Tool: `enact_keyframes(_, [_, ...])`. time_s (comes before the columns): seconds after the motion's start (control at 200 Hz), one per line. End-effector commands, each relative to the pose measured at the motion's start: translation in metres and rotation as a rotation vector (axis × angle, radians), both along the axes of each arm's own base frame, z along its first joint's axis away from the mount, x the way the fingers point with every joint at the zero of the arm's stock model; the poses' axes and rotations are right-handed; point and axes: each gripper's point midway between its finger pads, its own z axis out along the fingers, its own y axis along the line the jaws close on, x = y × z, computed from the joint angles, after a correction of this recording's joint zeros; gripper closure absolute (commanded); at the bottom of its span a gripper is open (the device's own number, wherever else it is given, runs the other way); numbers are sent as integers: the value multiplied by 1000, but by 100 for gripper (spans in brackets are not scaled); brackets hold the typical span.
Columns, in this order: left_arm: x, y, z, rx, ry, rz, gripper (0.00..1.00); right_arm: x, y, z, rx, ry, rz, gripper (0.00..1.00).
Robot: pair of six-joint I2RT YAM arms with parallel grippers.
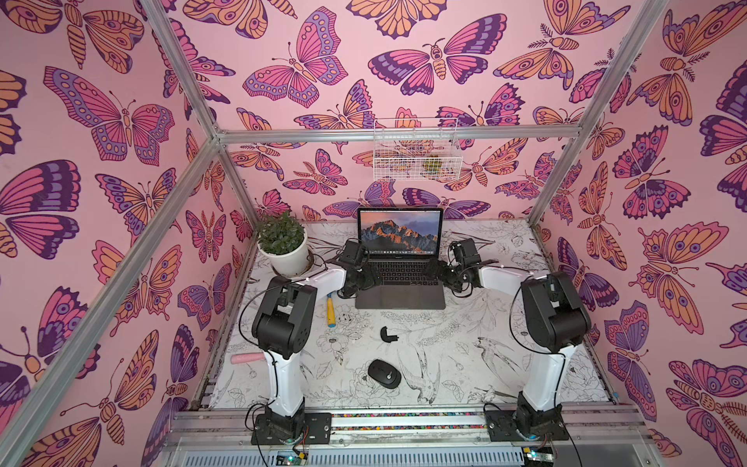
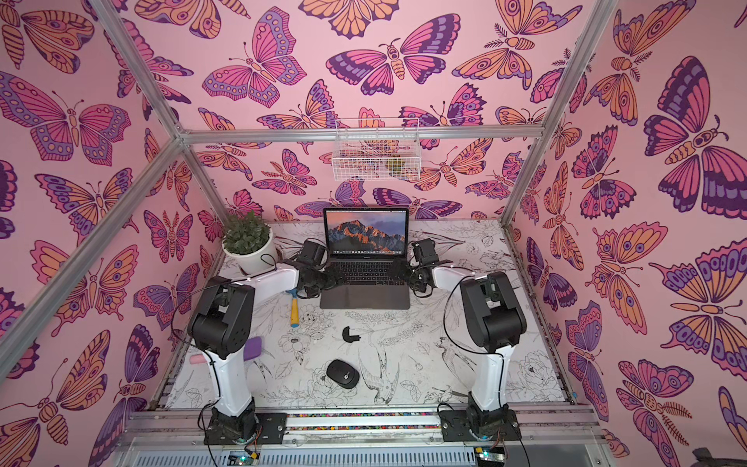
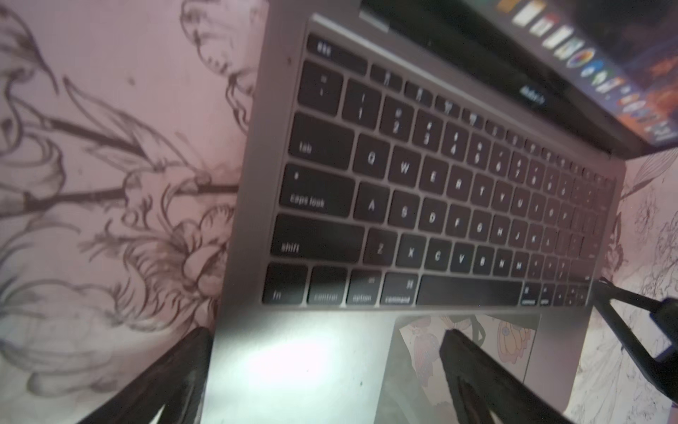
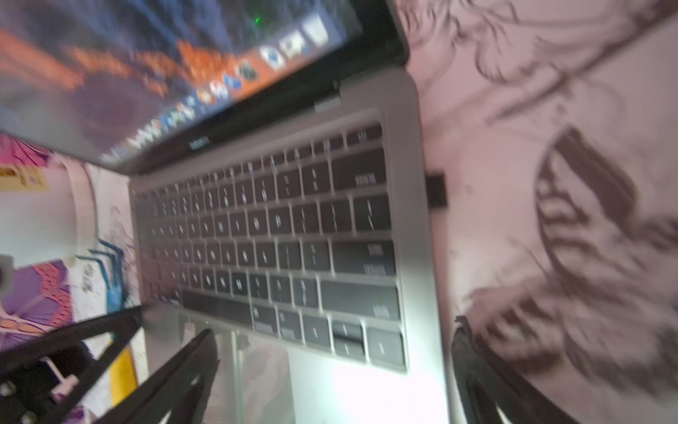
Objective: Insert the wireless mouse receiver into the laptop
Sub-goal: Adjust the laptop at the center of the board, then pick up the mouse from the center of the board.
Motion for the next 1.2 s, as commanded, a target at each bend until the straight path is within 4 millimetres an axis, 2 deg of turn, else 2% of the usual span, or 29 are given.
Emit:
enact_keyframes(0.0, [-45, 13, -3, 27, 110, -15, 0, -24, -6, 30, -75, -108, 77, 1])
enact_keyframes(0.07, [-53, 17, 6, 21, 97, -4, 0, -50, 9, 37, -87, -159, 203, 0])
enact_keyframes(0.15, [-65, 19, 11, 8, 96, -3, 0, -92, 41, 41, -112, -223, 426, 1])
enact_keyframes(0.175, [-68, 21, 12, 7, 94, 0, 0, -106, 51, 35, -138, -233, 497, 1])
enact_keyframes(0.185, [-69, 21, 13, 7, 92, -1, 0, -112, 55, 42, -144, -261, 524, 1])
enact_keyframes(0.205, [-72, 23, 13, 10, 91, 1, 0, -123, 64, 43, -163, -286, 583, 1])
enact_keyframes(0.361, [-88, 40, 22, 39, 38, 33, 0, -223, 124, 29, -239, -402, 1003, 1])
enact_keyframes(0.471, [-96, 50, 33, 46, -22, 52, 0, -271, 148, 17, -231, -371, 1161, 2])
enact_keyframes(0.541, [-101, 55, 39, 46, -58, 66, 0, -293, 156, 5, -262, -354, 1231, 2])
enact_keyframes(0.586, [-103, 59, 42, 45, -85, 76, 0, -299, 158, 0, -288, -354, 1248, 2])
enact_keyframes(0.606, [-104, 61, 44, 44, -100, 82, 0, -301, 156, -12, -309, -326, 1259, 2])
enact_keyframes(0.671, [-104, 64, 49, 31, -144, 99, 0, -305, 156, -24, -344, -308, 1270, 2])
enact_keyframes(0.761, [-106, 67, 53, 3, -197, 114, 0, -304, 158, -33, -389, -323, 1268, 3])
enact_keyframes(0.771, [-105, 67, 61, -9, -223, 117, 0, -304, 159, -33, -393, -326, 1265, 3])
enact_keyframes(0.796, [-105, 68, 65, -21, -244, 126, 0, -302, 159, -35, -405, -334, 1260, 4])
enact_keyframes(0.901, [-105, 74, 64, -66, -276, 165, 0, -297, 160, -42, -437, -353, 1237, 10])
enact_keyframes(0.991, [-104, 77, 64, -88, -293, 178, 0, -292, 156, -49, -479, -370, 1210, 31])
enact_keyframes(1.067, [-101, 75, 68, -101, -307, 152, 0, -291, 149, -52, -504, -378, 1209, 42])
enact_keyframes(1.192, [-95, 64, 79, -129, -354, 90, 0, -286, 139, -36, -533, -422, 1198, 62])
